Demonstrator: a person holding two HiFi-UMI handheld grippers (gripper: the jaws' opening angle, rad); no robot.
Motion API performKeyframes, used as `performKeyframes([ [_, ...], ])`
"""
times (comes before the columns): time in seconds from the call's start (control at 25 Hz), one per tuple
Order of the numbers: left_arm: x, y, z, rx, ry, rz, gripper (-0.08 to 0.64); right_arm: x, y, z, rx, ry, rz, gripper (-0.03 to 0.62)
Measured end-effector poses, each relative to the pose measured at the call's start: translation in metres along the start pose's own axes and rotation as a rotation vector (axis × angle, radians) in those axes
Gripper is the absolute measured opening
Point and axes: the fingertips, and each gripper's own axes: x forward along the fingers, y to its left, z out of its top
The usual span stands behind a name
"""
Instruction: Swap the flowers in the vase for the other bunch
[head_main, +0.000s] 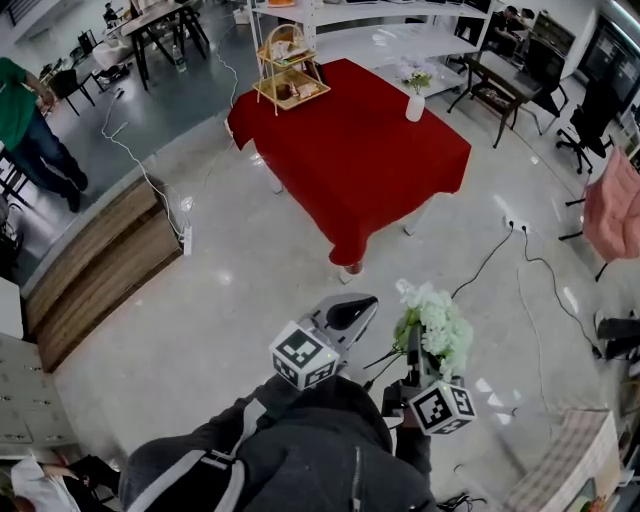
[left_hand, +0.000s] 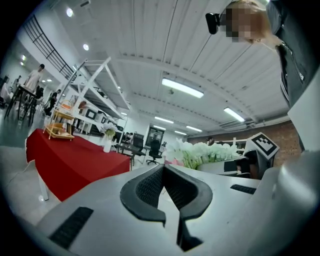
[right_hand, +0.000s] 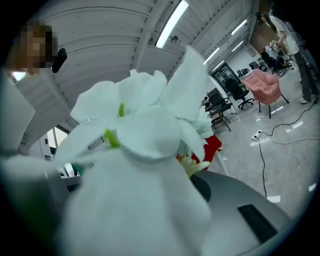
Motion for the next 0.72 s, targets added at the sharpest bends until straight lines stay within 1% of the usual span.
performKeyframes([
  [0.16, 0.014, 0.017, 0.001, -0.009, 0.008, 0.002, 0.008, 0.022, -0.007, 0.006, -0.018, -0.009, -0.007, 0.086],
  [0.36, 0.044, 0.044, 0.007, -0.01, 0.016, 0.008, 0.008, 0.059, -0.018, 0.02, -0.019, -0.003, -0.003, 0.086],
  [0.52, 0.076, 0.07, 0.013, -0.02, 0.032, 0.021, 0.008, 0.093, -0.032, 0.038, -0.019, 0.005, -0.009, 0.086],
  [0.72, 0.118, 0.108, 0.032, -0.017, 0.029, 0.032, 0.008, 0.137, -0.053, 0.068, -0.031, -0.004, -0.026, 0.086],
])
